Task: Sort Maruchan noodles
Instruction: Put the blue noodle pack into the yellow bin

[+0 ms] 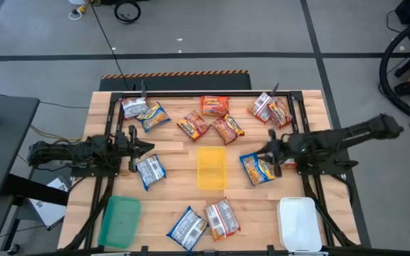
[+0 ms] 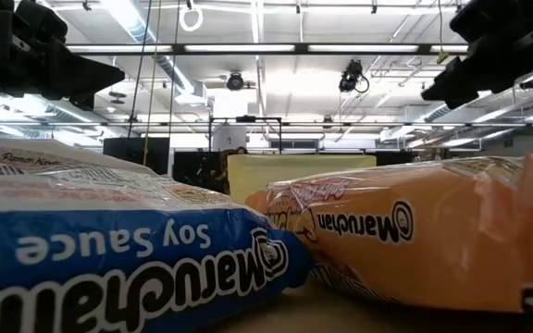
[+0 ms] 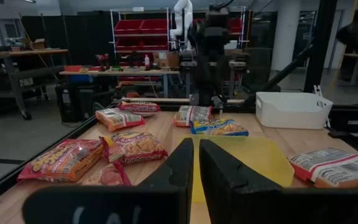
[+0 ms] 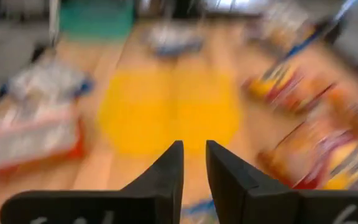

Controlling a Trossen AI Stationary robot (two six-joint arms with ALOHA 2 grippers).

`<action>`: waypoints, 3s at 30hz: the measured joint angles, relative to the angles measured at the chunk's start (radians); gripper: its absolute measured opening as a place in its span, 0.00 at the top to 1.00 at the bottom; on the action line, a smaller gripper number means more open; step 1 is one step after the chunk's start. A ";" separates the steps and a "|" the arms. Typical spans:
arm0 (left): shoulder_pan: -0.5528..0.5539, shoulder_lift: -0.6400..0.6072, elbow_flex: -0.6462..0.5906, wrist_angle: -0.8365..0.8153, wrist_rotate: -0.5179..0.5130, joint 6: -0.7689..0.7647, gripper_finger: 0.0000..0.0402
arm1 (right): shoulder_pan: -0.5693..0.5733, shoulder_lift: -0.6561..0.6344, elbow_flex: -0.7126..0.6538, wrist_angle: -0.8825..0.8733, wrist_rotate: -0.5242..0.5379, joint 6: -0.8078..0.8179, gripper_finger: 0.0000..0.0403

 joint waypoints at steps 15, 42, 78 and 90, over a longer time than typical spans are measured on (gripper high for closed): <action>0.000 0.000 0.000 0.000 0.000 0.000 0.92 | 0.436 0.800 0.539 -0.640 0.222 0.482 0.74; 0.000 0.000 0.000 0.000 0.000 0.000 0.92 | 0.483 1.176 0.679 -0.851 0.283 0.568 0.71; 0.000 0.000 0.000 0.000 0.000 0.000 0.92 | -0.119 1.059 1.062 -0.588 -0.585 -0.017 0.98; 0.000 0.000 0.000 0.000 0.000 0.000 0.92 | -0.192 1.213 1.116 -0.637 -0.795 -0.140 0.98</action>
